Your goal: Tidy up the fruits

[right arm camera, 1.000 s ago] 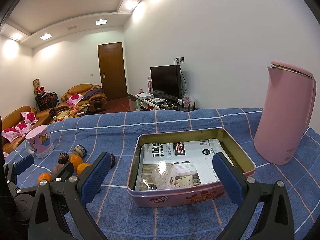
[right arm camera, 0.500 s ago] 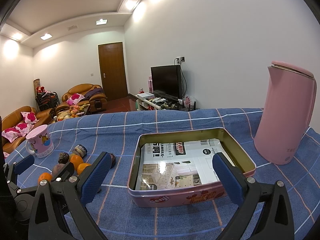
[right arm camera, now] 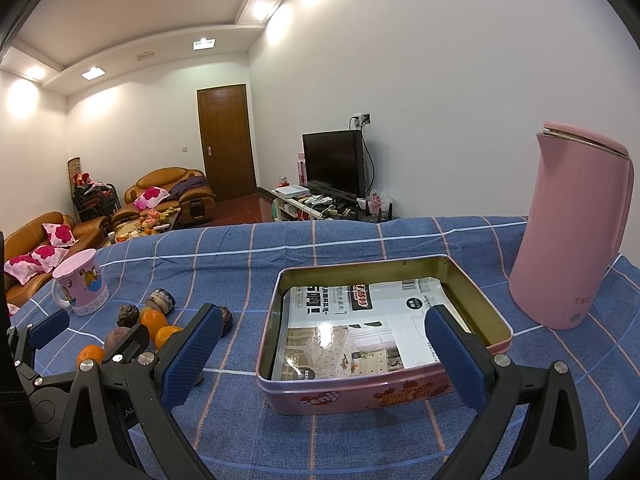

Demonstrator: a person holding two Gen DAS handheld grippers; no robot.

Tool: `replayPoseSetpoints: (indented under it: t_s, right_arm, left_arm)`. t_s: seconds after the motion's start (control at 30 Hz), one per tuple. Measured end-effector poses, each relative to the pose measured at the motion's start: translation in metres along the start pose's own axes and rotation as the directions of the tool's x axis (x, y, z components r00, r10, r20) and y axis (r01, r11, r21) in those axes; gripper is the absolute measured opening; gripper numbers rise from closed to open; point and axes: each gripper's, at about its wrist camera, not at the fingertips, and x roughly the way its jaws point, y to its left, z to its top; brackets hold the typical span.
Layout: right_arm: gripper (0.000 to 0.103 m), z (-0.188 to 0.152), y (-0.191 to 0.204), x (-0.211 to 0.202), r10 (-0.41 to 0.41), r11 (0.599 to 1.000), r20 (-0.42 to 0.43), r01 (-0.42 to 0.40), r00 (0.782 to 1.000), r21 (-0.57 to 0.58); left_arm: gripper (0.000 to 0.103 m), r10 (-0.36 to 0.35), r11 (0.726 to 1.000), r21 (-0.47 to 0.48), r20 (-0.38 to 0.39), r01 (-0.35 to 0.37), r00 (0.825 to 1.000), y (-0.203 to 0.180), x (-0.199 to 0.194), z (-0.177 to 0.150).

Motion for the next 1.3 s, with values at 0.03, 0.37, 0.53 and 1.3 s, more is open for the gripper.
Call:
replayPoseSetpoints:
  t_s: [0.03,0.37,0.53,1.3]
  right_arm:
    - [0.102,0.000,0.001,0.000,0.002,1.000,-0.001,-0.002,1.000,-0.002]
    - [0.102,-0.001,0.002,0.001,0.003,1.000,-0.002,-0.003,1.000,-0.005]
    - [0.102,-0.002,0.003,0.003,0.020,1.000,-0.006,-0.020,1.000,-0.014]
    - [0.072,-0.035,0.118,0.050,0.430,0.876,-0.376,-0.480,0.821,-0.046]
  left_arm:
    - [0.103,0.000,1.000,0.000,0.001,0.000,1.000,0.000,0.000,0.000]
    - [0.103,-0.003,1.000,-0.001,-0.004,0.003,1.000,0.000,0.000,-0.001]
    - [0.103,0.024,0.999,0.024,-0.025,-0.024,0.999,0.007,0.006,0.000]
    - [0.103,0.125,0.984,-0.106,-0.156,-0.142,0.980,0.150,0.026,-0.008]
